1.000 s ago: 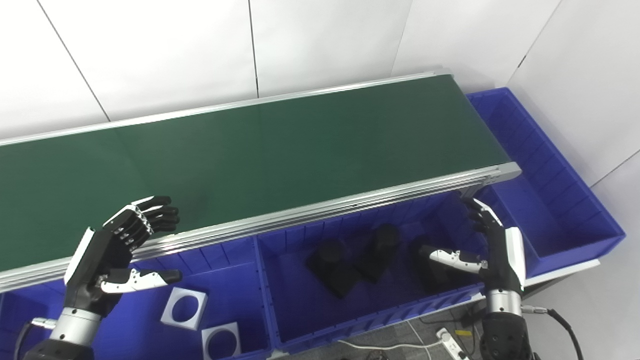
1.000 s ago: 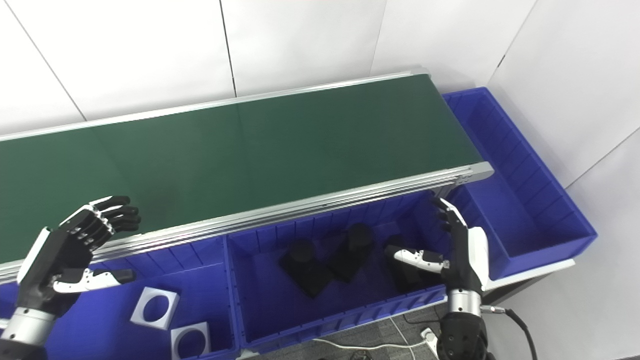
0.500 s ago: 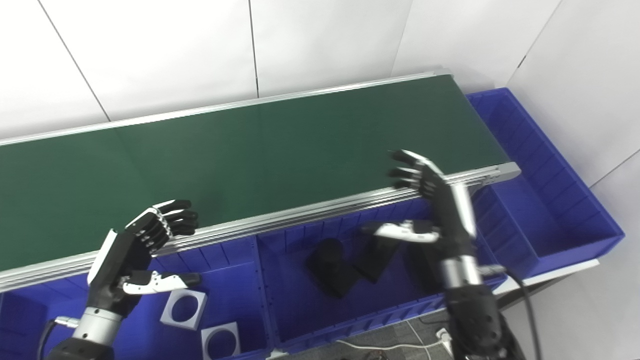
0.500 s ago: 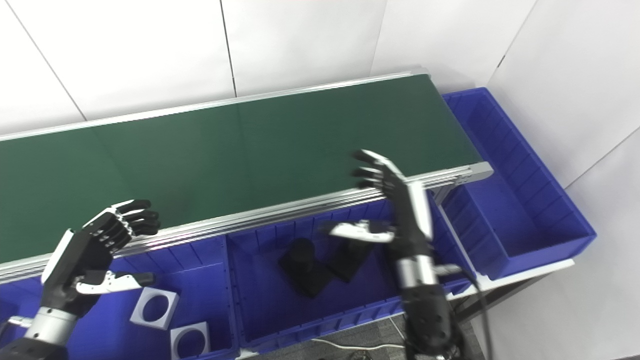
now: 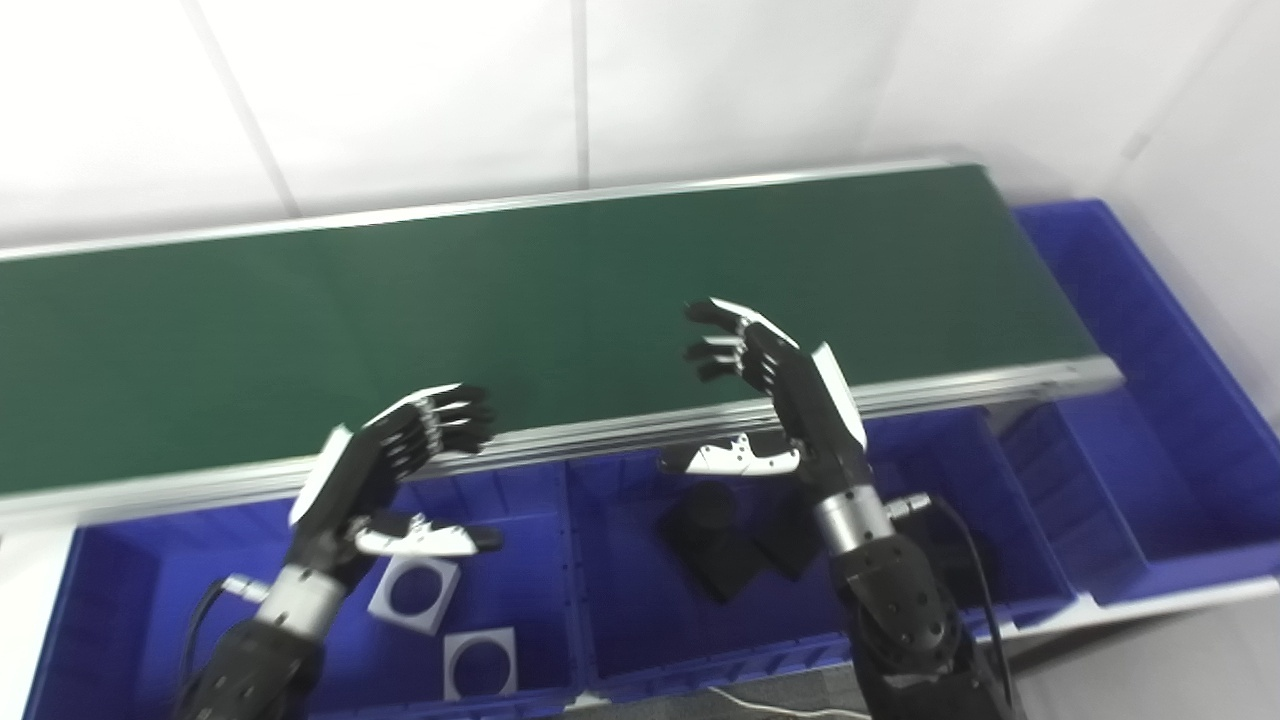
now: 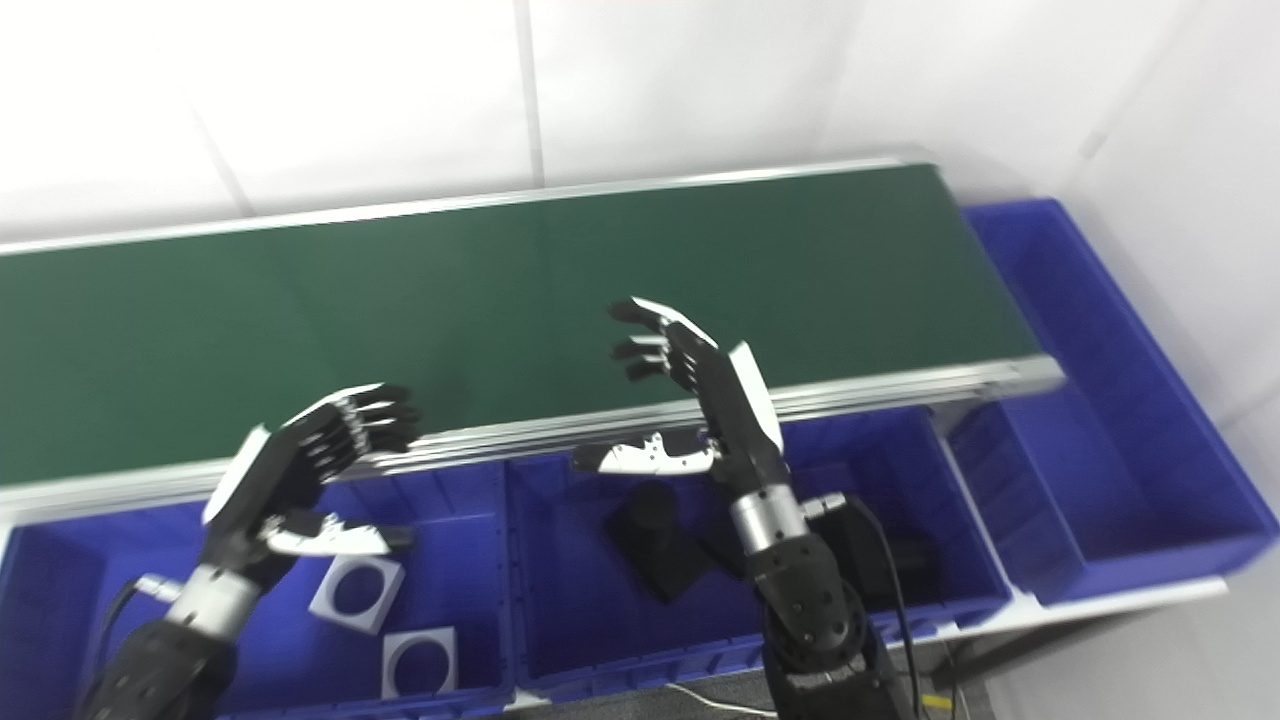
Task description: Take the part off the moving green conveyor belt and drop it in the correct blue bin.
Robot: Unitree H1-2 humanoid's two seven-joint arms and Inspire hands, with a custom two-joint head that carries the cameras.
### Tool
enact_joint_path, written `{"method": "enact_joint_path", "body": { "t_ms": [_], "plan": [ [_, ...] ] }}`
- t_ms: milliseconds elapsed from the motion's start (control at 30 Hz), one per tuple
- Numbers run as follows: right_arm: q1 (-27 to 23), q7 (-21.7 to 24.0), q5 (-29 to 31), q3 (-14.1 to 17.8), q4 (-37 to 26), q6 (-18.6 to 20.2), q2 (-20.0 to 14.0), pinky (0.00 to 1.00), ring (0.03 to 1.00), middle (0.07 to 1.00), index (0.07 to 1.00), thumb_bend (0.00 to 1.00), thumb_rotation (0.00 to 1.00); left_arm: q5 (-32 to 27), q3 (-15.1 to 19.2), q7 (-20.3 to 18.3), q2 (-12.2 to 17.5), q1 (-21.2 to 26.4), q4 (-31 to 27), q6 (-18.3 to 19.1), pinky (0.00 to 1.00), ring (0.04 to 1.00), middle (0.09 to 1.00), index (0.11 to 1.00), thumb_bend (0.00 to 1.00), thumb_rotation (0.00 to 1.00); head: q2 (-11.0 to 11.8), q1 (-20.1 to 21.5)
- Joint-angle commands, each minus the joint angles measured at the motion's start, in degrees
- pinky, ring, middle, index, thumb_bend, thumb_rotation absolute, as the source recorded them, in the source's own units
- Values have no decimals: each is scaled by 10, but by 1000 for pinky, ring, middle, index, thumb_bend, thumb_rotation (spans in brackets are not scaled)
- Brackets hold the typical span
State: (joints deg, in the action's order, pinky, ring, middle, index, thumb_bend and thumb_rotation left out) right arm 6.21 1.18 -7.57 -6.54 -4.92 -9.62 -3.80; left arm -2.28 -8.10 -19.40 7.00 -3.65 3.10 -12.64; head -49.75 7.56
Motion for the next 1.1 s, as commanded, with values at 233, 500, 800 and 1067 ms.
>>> {"method": "enact_joint_path", "body": {
  "t_ms": [233, 500, 800, 1067],
  "plan": [
    [0, -9, -16, -5, 38, -21, 13, 524, 610, 750, 721, 875, 36, 22, -11, 22, -11, -2, -11, -29, 652, 688, 724, 753, 956, 72, -2, -38],
    [7, -6, -10, -3, 46, -26, 5, 537, 621, 753, 721, 857, 0, 36, -15, 28, -15, -5, -9, -35, 647, 689, 714, 747, 958, 87, 0, -51],
    [12, -1, -3, -10, 57, -34, 9, 525, 607, 745, 713, 865, 0, 35, -17, 28, -16, -9, -15, -21, 640, 696, 717, 746, 964, 92, 2, -68],
    [10, 10, -3, -31, 64, -38, 11, 530, 620, 744, 715, 880, 0, 45, -21, 34, -17, -9, -4, -31, 648, 697, 718, 747, 968, 115, 8, -67]
  ]
}}
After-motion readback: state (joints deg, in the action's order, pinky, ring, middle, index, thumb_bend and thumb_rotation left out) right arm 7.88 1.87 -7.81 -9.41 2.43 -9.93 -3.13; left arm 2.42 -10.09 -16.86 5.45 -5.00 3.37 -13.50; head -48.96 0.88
